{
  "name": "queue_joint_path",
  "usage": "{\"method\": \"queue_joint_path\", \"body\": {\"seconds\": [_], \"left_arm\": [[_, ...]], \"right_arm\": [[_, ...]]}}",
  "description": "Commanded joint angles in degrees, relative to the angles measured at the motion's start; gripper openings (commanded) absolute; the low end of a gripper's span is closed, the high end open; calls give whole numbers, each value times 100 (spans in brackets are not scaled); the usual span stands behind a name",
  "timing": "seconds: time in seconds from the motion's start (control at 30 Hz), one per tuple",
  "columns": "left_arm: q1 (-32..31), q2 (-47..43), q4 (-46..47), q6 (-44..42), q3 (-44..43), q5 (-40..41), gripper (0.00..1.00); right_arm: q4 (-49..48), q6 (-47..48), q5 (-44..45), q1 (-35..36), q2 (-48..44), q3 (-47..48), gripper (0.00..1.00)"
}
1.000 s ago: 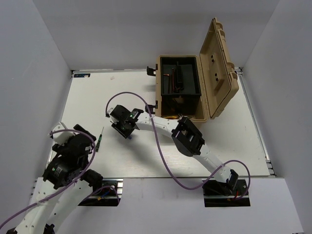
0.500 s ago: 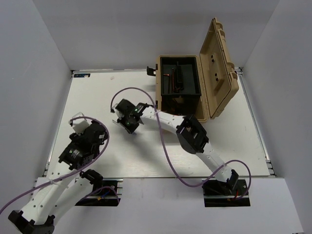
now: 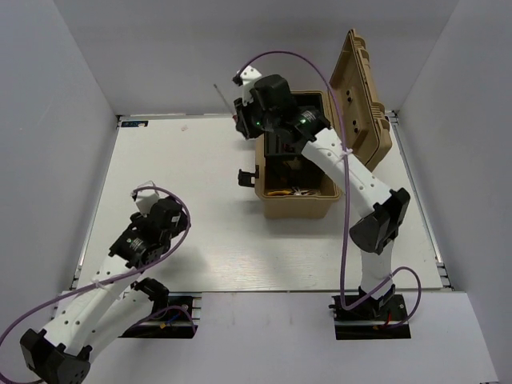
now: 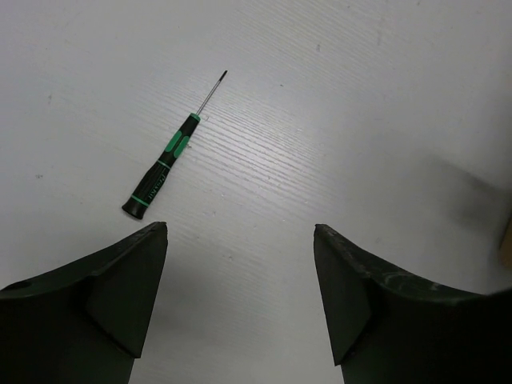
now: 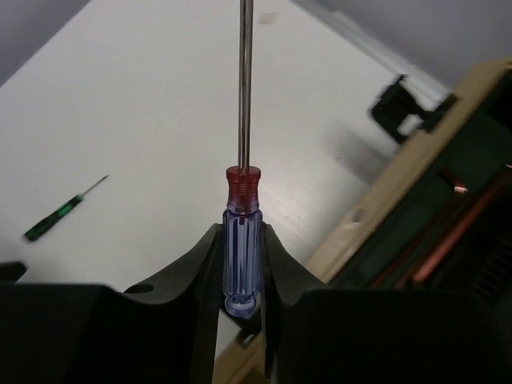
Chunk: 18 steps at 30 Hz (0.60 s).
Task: Sort the tools into containers
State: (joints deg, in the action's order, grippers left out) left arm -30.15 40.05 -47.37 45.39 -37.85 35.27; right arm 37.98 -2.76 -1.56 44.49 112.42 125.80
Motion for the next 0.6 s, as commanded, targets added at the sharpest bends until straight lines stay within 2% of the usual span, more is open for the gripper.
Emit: {"method": "queue_joint_path", "body": {"seconds": [0.0, 0.03, 0.07, 0.17, 0.2, 0.33, 0.57], "left_arm": [[27, 221, 263, -47, 93, -116, 84], [27, 544, 264, -47, 24, -177, 86], [27, 739, 186, -47, -29, -178, 86], [27, 1336, 27, 14, -223, -178, 87], [27, 1391, -26, 14, -293, -239, 87], [27, 1181, 96, 14, -232, -240, 87], [27, 917, 97, 14, -162, -240, 87]], "right_arm": [[-228, 248, 1527, -98, -124, 15, 0], [-325, 241, 1823, -142, -159, -107, 0], [-683, 642, 2470, -273, -229, -204, 0], [-1263, 1058, 3141, -528, -352, -810, 0], [-1284, 1207, 3162, -607, -413, -1142, 0], [-1573, 1366, 3486, -819, -484, -1488, 0], [-1337, 1331, 3671, -1188, -116, -1224, 0]]}}
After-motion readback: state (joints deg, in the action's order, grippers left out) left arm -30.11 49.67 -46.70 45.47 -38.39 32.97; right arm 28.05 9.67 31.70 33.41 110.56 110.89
